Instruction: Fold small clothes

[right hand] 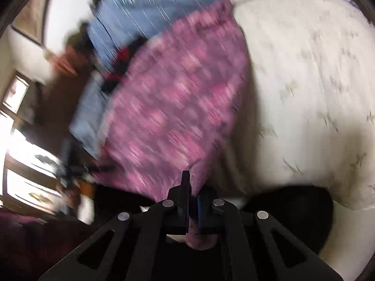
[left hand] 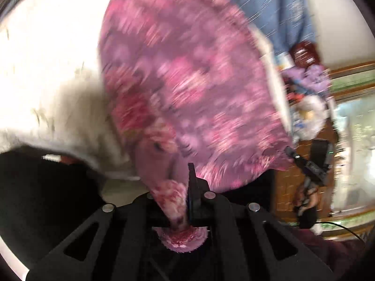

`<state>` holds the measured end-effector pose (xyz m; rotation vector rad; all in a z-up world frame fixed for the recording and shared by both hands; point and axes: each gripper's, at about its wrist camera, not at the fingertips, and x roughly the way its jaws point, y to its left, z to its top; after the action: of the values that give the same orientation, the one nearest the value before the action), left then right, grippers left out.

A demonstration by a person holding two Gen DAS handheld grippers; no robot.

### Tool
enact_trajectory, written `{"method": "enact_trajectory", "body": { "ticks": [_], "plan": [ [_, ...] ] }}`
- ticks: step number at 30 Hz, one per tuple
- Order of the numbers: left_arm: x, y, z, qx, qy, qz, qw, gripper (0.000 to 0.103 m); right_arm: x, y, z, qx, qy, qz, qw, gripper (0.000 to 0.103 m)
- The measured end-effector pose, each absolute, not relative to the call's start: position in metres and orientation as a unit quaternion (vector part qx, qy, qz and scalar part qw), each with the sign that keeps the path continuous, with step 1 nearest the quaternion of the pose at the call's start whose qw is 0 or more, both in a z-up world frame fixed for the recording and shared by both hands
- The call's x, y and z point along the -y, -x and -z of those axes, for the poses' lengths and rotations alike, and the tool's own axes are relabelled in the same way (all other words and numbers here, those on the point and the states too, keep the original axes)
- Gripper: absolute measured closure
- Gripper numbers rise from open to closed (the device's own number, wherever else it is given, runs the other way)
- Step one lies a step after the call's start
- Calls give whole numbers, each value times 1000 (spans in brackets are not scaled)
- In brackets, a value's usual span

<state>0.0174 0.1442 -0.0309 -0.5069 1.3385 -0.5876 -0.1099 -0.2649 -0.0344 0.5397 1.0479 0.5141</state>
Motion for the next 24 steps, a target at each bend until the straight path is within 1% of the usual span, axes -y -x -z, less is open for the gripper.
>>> {"method": "enact_trajectory", "body": {
  "ticks": [3, 5, 9, 11, 16, 24],
  "plan": [
    [-156, -34, 5, -566, 276, 280, 724, 97, 272, 100, 14, -431, -316, -263, 803, 99],
    [-164, -51, -8, -544, 306, 286, 727, 97, 270, 86, 7, -408, -344, -265, 803, 99],
    [-162, -92, -19, -524, 323, 269, 741, 97, 279, 45, -5, -354, -386, -260, 811, 99],
    [-174, -113, -20, -518, 332, 256, 746, 97, 283, 20, -6, -334, -399, -252, 816, 99],
    [-183, -177, -22, -500, 365, 233, 750, 97, 294, -38, 0, -308, -435, -227, 815, 99],
    [-167, -279, -21, -489, 379, 224, 753, 97, 294, -130, 17, -303, -477, -212, 797, 99]
  ]
}}
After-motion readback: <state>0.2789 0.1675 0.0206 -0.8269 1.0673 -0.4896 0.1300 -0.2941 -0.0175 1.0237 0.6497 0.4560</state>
